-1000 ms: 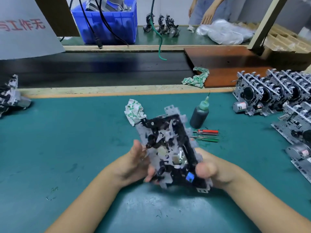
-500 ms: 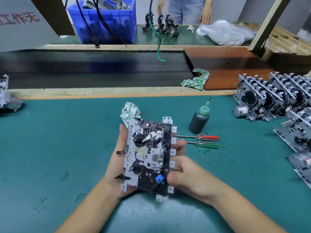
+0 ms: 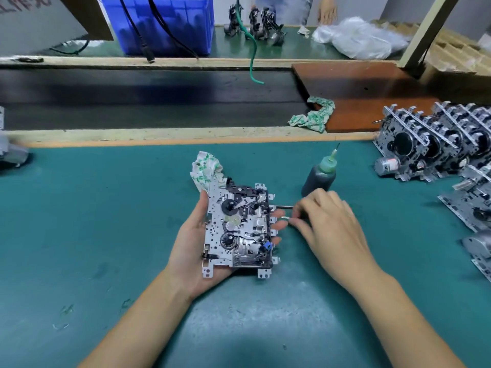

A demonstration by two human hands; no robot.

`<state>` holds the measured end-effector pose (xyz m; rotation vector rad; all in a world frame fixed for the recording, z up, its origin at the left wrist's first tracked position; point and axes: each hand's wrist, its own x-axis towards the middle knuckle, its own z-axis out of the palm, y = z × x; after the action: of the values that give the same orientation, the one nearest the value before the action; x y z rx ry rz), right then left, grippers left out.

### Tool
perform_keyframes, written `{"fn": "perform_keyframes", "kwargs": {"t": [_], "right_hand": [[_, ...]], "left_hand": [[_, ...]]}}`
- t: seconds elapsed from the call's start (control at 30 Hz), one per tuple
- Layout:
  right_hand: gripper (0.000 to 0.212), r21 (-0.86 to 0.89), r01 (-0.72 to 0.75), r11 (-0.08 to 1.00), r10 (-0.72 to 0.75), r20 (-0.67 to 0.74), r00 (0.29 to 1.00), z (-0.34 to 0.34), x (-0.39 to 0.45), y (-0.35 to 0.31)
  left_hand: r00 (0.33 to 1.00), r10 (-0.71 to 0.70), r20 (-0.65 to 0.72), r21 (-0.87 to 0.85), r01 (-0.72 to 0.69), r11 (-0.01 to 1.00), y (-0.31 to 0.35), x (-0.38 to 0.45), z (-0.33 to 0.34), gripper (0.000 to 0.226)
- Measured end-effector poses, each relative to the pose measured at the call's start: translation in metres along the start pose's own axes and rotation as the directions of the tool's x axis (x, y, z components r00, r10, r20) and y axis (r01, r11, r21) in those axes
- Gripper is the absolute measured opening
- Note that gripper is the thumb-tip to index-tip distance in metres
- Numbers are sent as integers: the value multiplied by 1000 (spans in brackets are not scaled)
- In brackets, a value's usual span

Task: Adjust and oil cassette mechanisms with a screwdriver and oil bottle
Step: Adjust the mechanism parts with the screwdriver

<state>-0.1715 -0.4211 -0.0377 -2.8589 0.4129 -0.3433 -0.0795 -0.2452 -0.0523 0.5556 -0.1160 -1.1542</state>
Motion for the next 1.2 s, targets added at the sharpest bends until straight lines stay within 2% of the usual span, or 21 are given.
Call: {"fn": "perform_keyframes", "kwargs": {"t": [0.03,0.07,0.1,0.17,0.2,0.23,0.27,0.33,0.43,0.6,0.8,1.03,1.2], "right_hand": [[12,97,-50,994,50,-2,999,-3,0,3],[14,277,-117,954,114,29,993,-6,0,4],[15,494,-182,850,151,103,983,-10,1,4],[15,810,-269,520,80,267,960,-19,1,-1],[15,875,-320,363,10,340,941,-22,0,-4],[19,890,-372,263,-59,400,915,-24,-2,-6],[24,873,-417,252,-123,456,881,-25,-3,-9],[36,803,-481,352,-195,566,801,-25,-5,-13],[42,736,-532,419,-201,647,736,-23,-6,-15],[40,728,-544,417,-232,664,711,-20,-6,-15],[42,700,-538,470,-212,681,701,-21,-5,-16],[52,663,-550,508,-139,693,707,-20,-7,-20],[60,646,-568,510,-168,723,670,-23,-7,-20]], "left_hand": [[1000,-8,-1,-6,8,1000,0,0,0,76],[1000,-20,-11,-12,19,1000,0,1,-1,76],[999,-39,-25,-11,39,999,0,1,-1,77],[996,-83,-41,-4,83,997,1,3,-4,79],[993,-104,-49,7,104,995,1,4,-7,80],[991,-124,-58,23,126,992,2,4,-7,82],[987,-139,-81,37,142,989,1,5,-9,83],[981,-150,-120,45,157,987,1,6,-10,84],[980,-157,-123,44,163,986,0,7,-9,84],[984,-156,-92,47,160,986,-1,8,-9,83],[983,-148,-113,46,154,987,0,8,-7,80],[973,-140,-185,81,157,984,1,6,-2,75],[961,-124,-247,134,160,978,1,7,2,73]]}}
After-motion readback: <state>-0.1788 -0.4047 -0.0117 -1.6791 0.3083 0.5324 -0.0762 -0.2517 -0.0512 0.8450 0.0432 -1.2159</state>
